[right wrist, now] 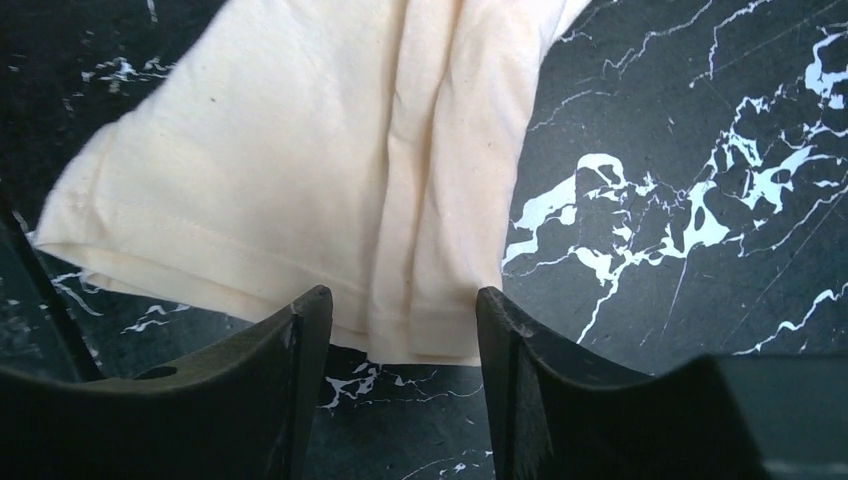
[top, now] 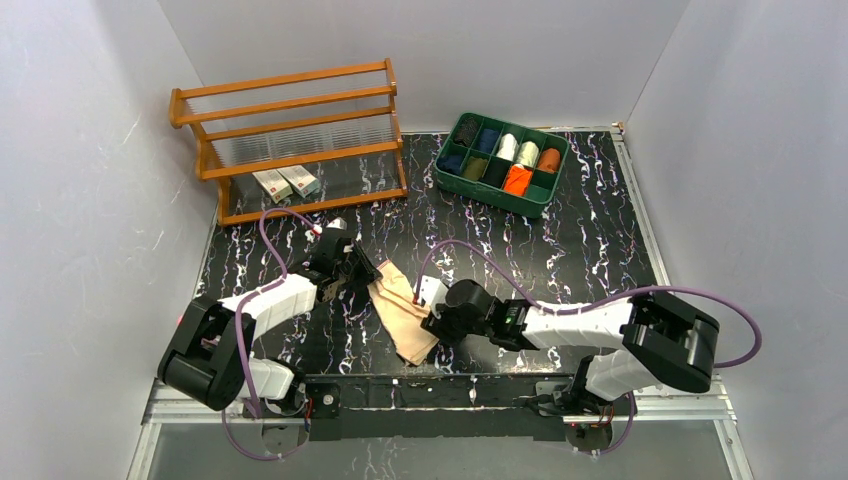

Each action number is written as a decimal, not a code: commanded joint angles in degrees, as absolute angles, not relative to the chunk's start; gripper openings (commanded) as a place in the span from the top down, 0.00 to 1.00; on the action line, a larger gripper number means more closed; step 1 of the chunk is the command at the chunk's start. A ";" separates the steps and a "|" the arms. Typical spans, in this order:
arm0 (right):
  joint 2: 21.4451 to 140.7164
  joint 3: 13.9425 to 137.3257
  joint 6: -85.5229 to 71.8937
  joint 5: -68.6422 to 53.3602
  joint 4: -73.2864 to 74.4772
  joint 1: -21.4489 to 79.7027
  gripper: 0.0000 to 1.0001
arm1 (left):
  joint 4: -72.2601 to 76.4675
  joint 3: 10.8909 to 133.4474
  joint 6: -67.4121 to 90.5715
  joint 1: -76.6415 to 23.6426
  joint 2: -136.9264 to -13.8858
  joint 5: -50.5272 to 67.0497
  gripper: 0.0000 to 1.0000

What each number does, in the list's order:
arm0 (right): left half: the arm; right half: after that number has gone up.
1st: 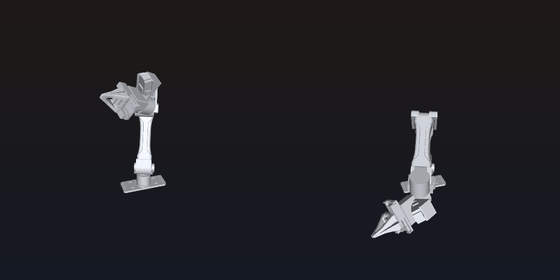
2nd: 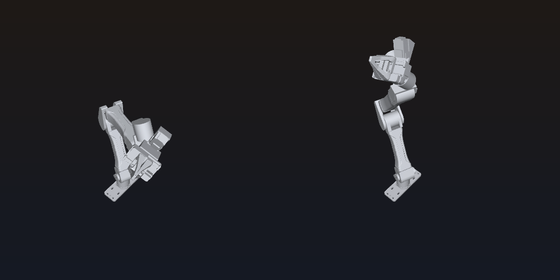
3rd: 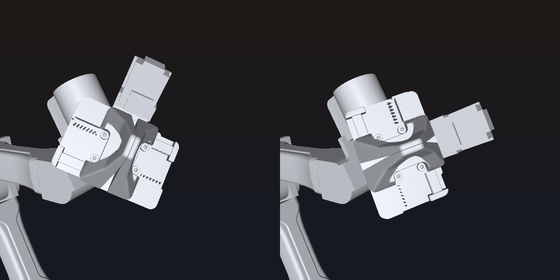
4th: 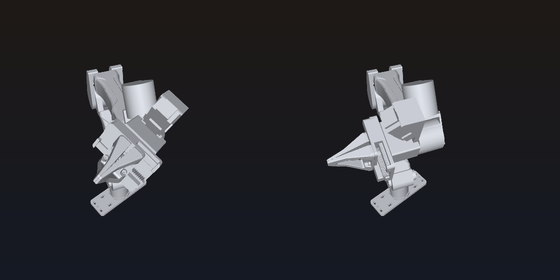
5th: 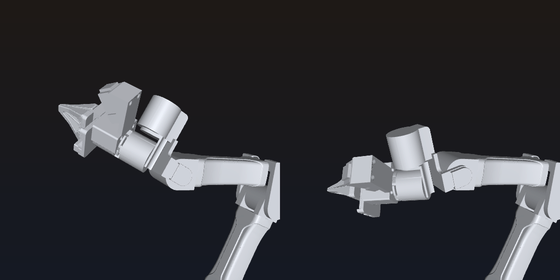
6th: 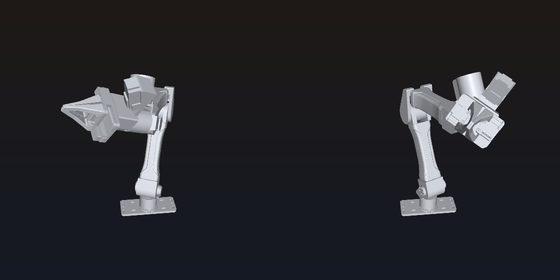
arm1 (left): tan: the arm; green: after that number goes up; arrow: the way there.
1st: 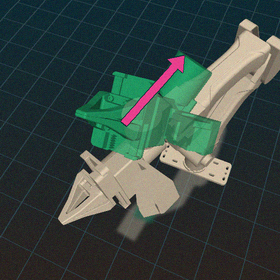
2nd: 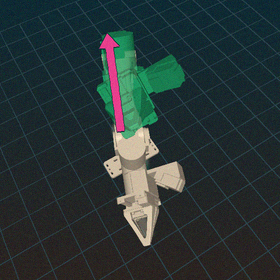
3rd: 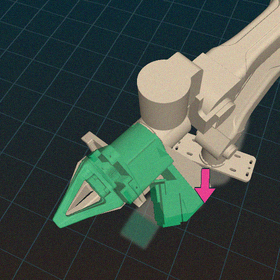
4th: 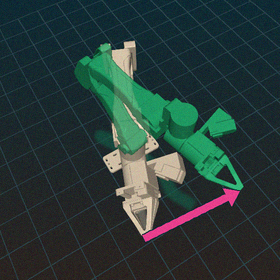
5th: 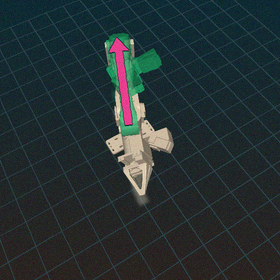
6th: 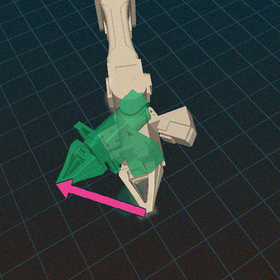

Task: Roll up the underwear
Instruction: Fold the underwear at the center of the board.

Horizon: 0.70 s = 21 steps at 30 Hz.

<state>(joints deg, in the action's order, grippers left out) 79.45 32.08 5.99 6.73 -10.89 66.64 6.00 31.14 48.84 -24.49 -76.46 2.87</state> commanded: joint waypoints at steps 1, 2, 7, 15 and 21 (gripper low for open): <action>80.41 31.85 8.00 12.54 -15.11 67.63 0.41 | 5.60 32.50 48.22 -24.17 -76.34 3.19 0.83; 80.42 31.51 8.21 13.41 -15.73 67.81 0.43 | 5.51 32.50 48.21 -24.17 -76.26 3.16 0.83; 80.04 30.28 9.21 15.84 -18.16 68.37 0.55 | 5.51 32.58 48.22 -24.17 -76.03 3.21 0.84; 79.59 30.45 8.35 14.66 -16.90 68.37 0.59 | 5.51 33.13 48.03 -24.17 -76.43 3.49 0.84; 82.44 30.64 6.23 12.44 -17.68 68.38 0.71 | 5.98 33.00 48.03 -24.17 -76.85 3.72 0.84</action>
<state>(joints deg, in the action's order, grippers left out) 80.71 30.13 7.77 13.36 -15.23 68.01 6.01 31.54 48.82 -24.49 -76.57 3.51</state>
